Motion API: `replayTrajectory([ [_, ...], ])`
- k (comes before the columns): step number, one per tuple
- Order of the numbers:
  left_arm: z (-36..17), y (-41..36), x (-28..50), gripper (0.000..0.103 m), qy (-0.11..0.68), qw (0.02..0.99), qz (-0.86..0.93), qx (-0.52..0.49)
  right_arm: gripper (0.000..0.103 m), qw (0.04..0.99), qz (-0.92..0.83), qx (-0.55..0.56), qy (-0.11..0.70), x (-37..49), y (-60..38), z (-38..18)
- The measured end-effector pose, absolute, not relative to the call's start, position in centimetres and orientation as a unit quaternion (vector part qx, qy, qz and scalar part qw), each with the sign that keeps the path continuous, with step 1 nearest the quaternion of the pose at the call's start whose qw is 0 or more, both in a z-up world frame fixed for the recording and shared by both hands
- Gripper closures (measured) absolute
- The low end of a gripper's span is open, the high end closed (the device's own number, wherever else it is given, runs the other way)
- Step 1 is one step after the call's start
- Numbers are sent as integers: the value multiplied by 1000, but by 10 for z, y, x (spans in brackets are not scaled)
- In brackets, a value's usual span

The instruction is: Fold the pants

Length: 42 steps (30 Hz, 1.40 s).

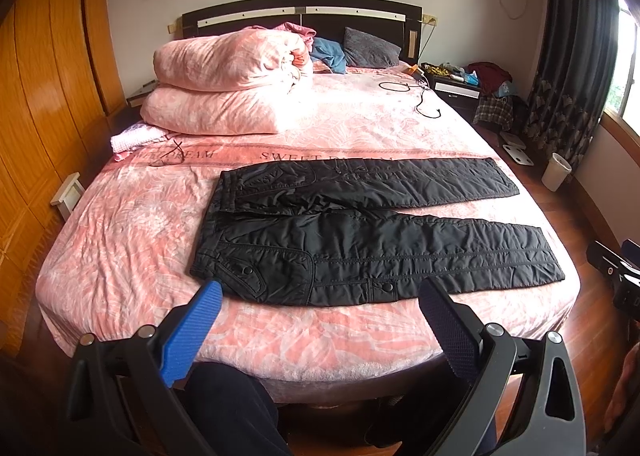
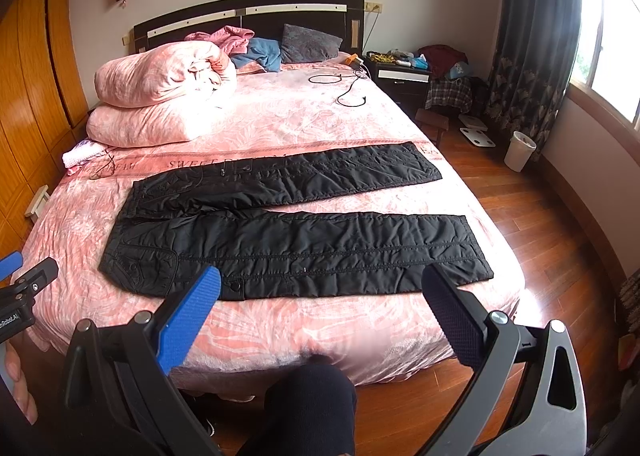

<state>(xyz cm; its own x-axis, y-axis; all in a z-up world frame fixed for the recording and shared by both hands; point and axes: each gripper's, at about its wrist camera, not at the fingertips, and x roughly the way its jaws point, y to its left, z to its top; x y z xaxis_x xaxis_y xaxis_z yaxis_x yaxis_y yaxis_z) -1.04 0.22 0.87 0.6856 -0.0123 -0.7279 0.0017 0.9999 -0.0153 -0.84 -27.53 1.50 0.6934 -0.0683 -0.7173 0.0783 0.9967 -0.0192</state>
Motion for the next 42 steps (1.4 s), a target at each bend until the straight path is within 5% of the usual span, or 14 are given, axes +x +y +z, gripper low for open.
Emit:
replayTrajectory([
  [25, -5, 10, -4, 4, 409, 912, -29, -21, 2, 923, -47, -5, 382, -8, -278, 13],
  [38, -203, 182, 122, 4, 600, 753, -21, -268, 3, 847, 73, 219, 478, 77, -410, -140],
  [42, -248, 226, 147, 4, 597, 733, 6, -324, 3, 826, 64, 268, 492, 88, -440, -177],
])
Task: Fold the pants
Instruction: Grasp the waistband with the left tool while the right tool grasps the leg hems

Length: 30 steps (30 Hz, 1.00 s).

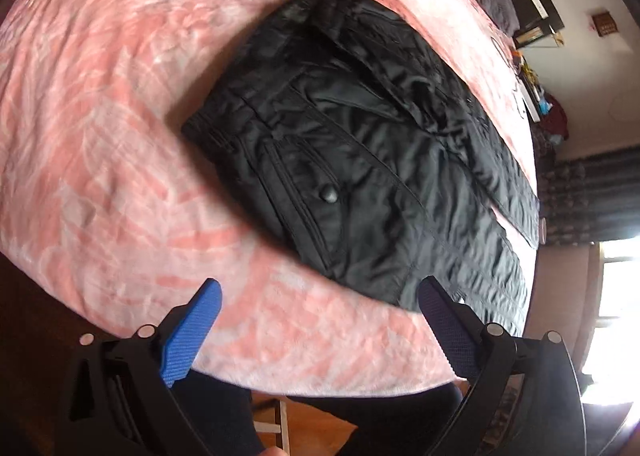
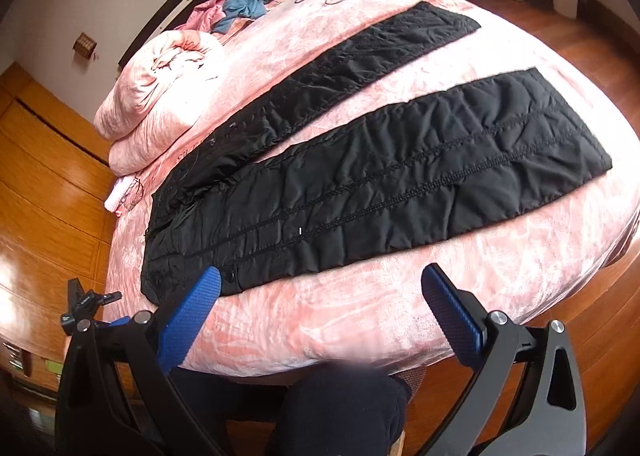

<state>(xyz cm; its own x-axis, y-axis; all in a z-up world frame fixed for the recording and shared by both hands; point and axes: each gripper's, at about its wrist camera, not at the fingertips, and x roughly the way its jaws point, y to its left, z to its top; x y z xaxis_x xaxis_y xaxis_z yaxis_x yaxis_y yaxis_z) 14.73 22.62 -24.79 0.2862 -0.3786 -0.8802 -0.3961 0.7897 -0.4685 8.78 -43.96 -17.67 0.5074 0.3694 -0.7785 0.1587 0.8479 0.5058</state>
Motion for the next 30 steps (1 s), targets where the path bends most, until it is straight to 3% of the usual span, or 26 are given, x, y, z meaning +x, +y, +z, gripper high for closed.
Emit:
replayTrajectory([
  [3, -281, 250, 161, 6, 588, 714, 23, -380, 3, 810, 55, 303, 499, 91, -454, -202],
  [6, -309, 262, 171, 26, 581, 692, 29, -426, 3, 800, 47, 320, 506, 90, -463, -221],
  [7, -315, 264, 172, 40, 572, 685, 26, -450, 3, 796, 50, 330, 505, 90, -468, -227],
  [8, -320, 267, 172, 46, 566, 680, 24, -466, 3, 793, 51, 339, 503, 91, -472, -232],
  [15, -331, 266, 184, 46, 558, 688, 33, -463, 3, 749, 28, 472, 465, 98, -552, -264],
  [18, -325, 259, 186, 55, 560, 712, 46, -421, 5, 732, 3, 535, 422, 96, -604, -275],
  [22, -323, 257, 190, 55, 559, 723, 53, -403, 6, 724, -35, 563, 396, 96, -650, -285],
  [23, -325, 257, 188, 54, 558, 722, 53, -405, 12, 726, -38, 562, 396, 98, -655, -285],
  [25, -326, 259, 184, 49, 555, 719, 56, -415, 38, 721, -70, 550, 416, 102, -665, -292],
  [30, -327, 259, 183, 39, 546, 715, 61, -432, 31, 693, -105, 590, 401, 90, -683, -310],
])
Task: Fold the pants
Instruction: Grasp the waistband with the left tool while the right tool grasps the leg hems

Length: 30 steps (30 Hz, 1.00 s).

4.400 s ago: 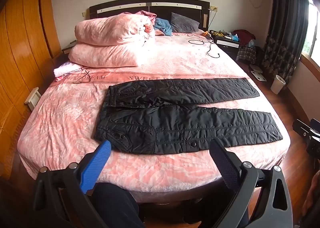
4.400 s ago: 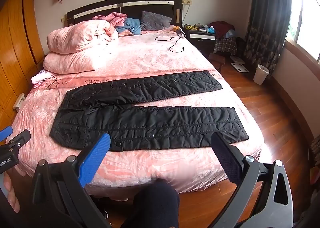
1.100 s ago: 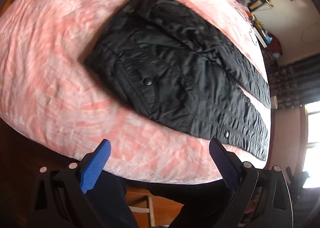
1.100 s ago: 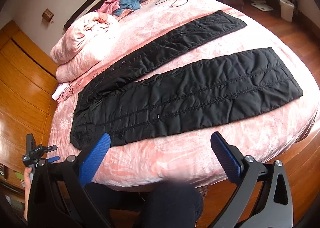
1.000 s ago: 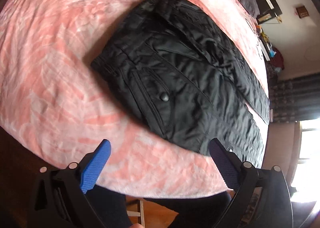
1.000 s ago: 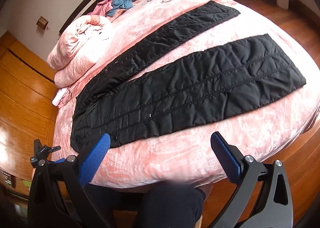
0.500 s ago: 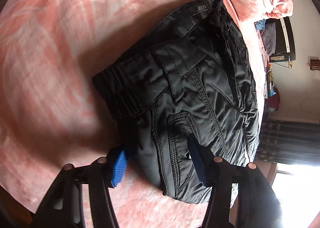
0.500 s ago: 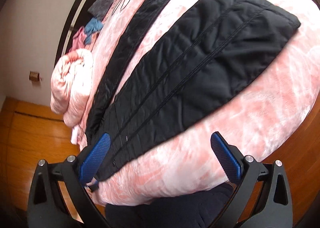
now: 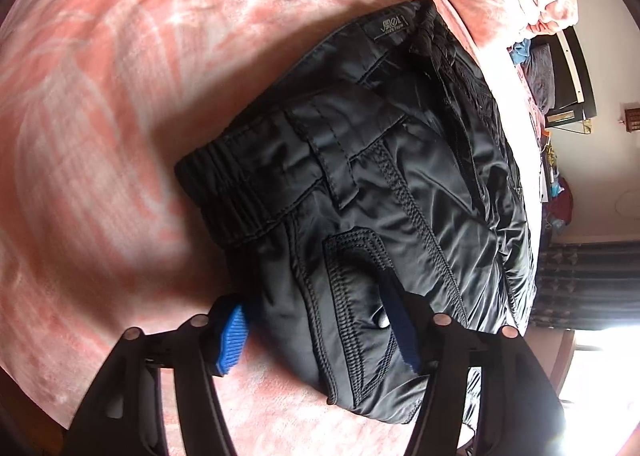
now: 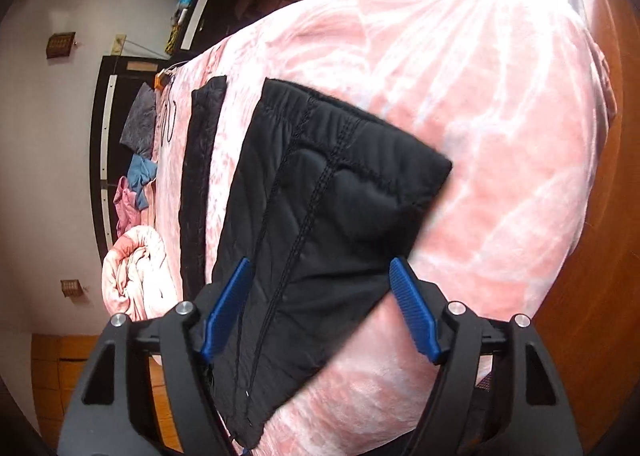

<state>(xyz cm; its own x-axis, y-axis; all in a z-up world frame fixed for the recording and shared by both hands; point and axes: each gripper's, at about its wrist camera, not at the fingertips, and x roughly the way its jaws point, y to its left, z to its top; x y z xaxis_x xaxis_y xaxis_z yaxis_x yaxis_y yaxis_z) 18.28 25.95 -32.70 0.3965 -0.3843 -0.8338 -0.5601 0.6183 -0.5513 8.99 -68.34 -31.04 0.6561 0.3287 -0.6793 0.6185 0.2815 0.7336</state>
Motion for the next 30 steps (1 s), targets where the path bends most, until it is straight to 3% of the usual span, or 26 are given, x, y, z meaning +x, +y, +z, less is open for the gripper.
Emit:
replayTrajectory([
  [2, -326, 258, 185, 37, 547, 716, 65, -429, 26, 688, -115, 599, 393, 83, -691, -309],
  [3, -325, 257, 185, 37, 547, 716, 68, -429, 15, 695, -125, 591, 389, 80, -693, -306],
  [8, -325, 253, 188, 38, 550, 719, 82, -417, 15, 692, -112, 611, 367, 81, -709, -325],
  [9, -324, 252, 189, 45, 553, 720, 88, -409, 21, 696, -105, 611, 361, 84, -711, -328],
  [11, -321, 255, 187, 66, 549, 720, 102, -411, 45, 696, -88, 618, 354, 93, -712, -331],
  [12, -321, 258, 184, 80, 541, 717, 102, -428, 68, 694, -91, 617, 360, 96, -713, -333],
  [13, -320, 263, 180, 87, 530, 713, 106, -447, 89, 692, -96, 614, 366, 99, -711, -333],
  [17, -304, 265, 169, 95, 507, 726, 141, -443, 91, 712, -94, 590, 369, 100, -698, -314],
  [22, -288, 293, 140, 95, 474, 728, 153, -471, 92, 732, -74, 556, 387, 94, -676, -286],
  [29, -317, 342, 102, 92, 478, 699, 192, -496, 91, 718, -73, 522, 454, 91, -645, -322],
  [30, -320, 345, 102, 90, 480, 699, 188, -496, 85, 718, -78, 510, 467, 92, -642, -327],
])
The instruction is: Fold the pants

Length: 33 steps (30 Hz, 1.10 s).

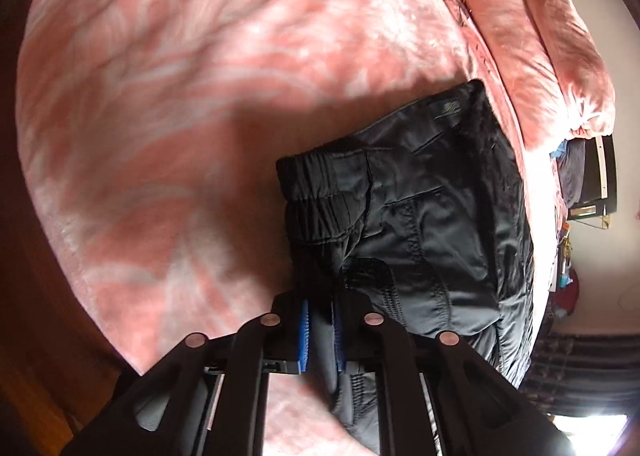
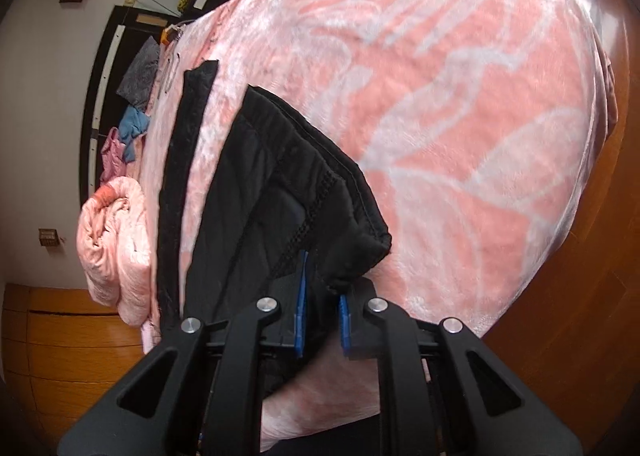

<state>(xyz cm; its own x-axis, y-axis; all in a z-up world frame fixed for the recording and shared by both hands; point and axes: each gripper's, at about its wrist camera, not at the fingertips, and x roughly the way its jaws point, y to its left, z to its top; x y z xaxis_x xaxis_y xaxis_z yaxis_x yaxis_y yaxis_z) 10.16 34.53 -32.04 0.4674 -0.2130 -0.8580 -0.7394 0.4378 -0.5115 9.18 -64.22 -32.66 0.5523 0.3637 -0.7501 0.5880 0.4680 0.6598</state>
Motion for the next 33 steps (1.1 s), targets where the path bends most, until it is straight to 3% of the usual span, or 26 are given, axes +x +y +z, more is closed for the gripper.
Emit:
replayTrajectory([
  [2, -316, 343, 107, 86, 496, 707, 178, -472, 80, 722, -71, 495, 479, 91, -640, -326],
  [4, -298, 344, 111, 73, 508, 721, 182, -435, 49, 721, -68, 487, 488, 89, -644, -313],
  [6, -261, 349, 117, 49, 503, 759, 216, -353, 31, 740, -101, 454, 486, 80, -658, -289],
  [7, -247, 349, 123, 23, 498, 775, 218, -323, 28, 752, -120, 430, 486, 78, -664, -274],
  [8, -229, 351, 137, 7, 491, 795, 209, -288, 28, 760, -128, 414, 484, 78, -670, -264],
  [11, -197, 351, 189, 4, 491, 828, 137, -233, 26, 776, -119, 390, 481, 92, -677, -238],
  [15, -192, 353, 289, 4, 520, 821, 19, -236, 18, 786, -65, 385, 480, 141, -654, -223],
  [21, -244, 351, 398, 4, 573, 784, -9, -240, 18, 782, 5, 379, 494, 230, -597, -223],
  [29, -304, 354, 434, 5, 610, 757, -28, -234, 18, 780, 47, 327, 531, 343, -550, -238],
  [30, -303, 350, 434, 12, 608, 760, -37, -225, 18, 782, 54, 319, 533, 358, -548, -237],
  [32, -301, 342, 435, 36, 615, 762, -46, -196, 16, 789, 67, 304, 530, 391, -548, -232],
  [33, -301, 341, 434, 37, 617, 762, -45, -188, 13, 791, 76, 301, 528, 409, -551, -229],
])
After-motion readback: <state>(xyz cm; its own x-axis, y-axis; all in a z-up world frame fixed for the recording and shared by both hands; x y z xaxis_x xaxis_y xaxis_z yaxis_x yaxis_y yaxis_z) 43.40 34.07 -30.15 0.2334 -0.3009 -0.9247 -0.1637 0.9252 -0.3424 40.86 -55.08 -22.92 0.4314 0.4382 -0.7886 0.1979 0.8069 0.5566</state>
